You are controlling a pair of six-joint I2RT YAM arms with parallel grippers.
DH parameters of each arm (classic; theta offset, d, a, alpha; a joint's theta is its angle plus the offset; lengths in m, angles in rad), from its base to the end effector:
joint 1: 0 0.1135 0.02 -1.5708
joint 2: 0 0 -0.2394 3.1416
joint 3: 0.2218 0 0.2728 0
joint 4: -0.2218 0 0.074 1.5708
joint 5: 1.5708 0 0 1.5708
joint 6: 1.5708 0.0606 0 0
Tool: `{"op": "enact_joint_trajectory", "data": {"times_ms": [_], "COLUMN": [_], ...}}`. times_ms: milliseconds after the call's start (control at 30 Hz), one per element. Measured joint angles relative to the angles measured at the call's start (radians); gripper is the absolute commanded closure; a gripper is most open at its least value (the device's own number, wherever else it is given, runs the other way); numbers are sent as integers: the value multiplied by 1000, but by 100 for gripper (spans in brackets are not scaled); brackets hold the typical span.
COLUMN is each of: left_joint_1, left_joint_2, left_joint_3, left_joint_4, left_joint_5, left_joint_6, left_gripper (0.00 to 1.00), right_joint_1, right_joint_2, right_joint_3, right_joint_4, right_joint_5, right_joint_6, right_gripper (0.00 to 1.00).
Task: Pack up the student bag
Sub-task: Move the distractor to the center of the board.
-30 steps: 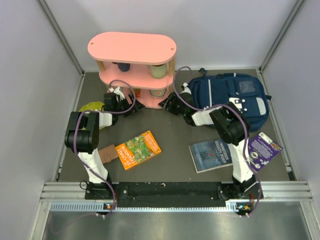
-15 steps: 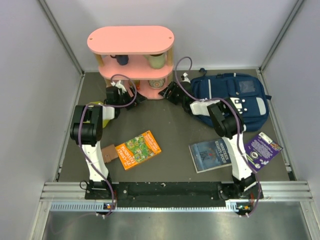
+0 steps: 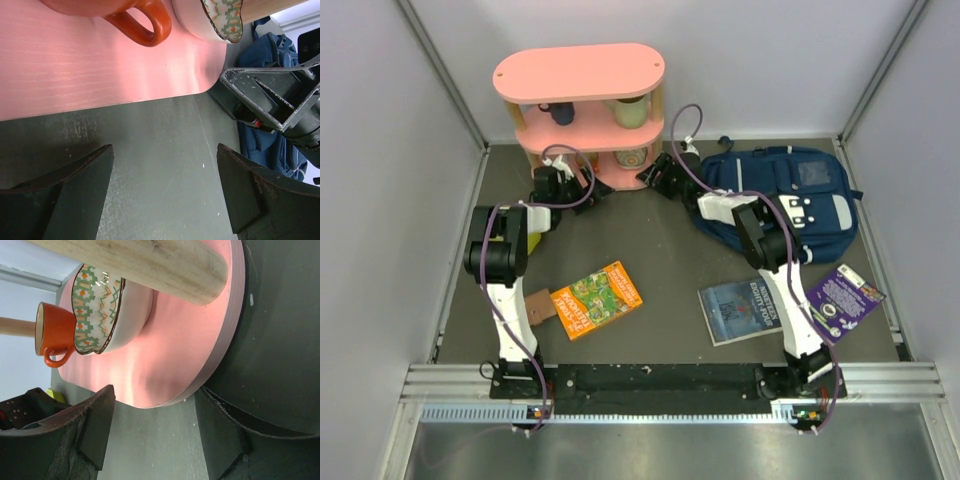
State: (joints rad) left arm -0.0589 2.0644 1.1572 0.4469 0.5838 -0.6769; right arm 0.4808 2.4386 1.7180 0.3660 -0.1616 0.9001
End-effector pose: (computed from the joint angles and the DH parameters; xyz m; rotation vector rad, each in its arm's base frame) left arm 0.4535 -0.0602 0.0963 -0.2625 2.0944 -1.0448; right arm 0.4988 0.2712 0.0913 0.3171 2.0515 1.0482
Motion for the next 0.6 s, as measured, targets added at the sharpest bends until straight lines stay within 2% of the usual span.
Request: {"op": "enact_joint_trajectory", "data": {"times_ms": [100,167,233,300,433,600], "left_joint_1": [6,7,7,8,7,-2], "left_joint_2": [7,7,7,7,-9,-105], "left_joint_3": [7,8,8,8,-29,-150], "left_joint_4": [-2,-3,-3,-3,10,14], "left_joint_5": [1,3,3,3,-2,-12], "left_joint_6": [2,0,0,-1,2,13], "left_gripper": [12,12,1,1,1,1], "right_joint_1": [1,1,1,0,0,-4], "right_joint_2": [1,1,1,-3,-65,-173], "right_joint_3": [1,1,0,-19,-143,-298], "right_joint_4": [0,1,6,38,118,129], "right_joint_5": [-4,-6,-11,-20,-29,-69], "right_joint_6": [0,0,0,0,-1,-31], "right_gripper": [34,30,23,20,14,13]}}
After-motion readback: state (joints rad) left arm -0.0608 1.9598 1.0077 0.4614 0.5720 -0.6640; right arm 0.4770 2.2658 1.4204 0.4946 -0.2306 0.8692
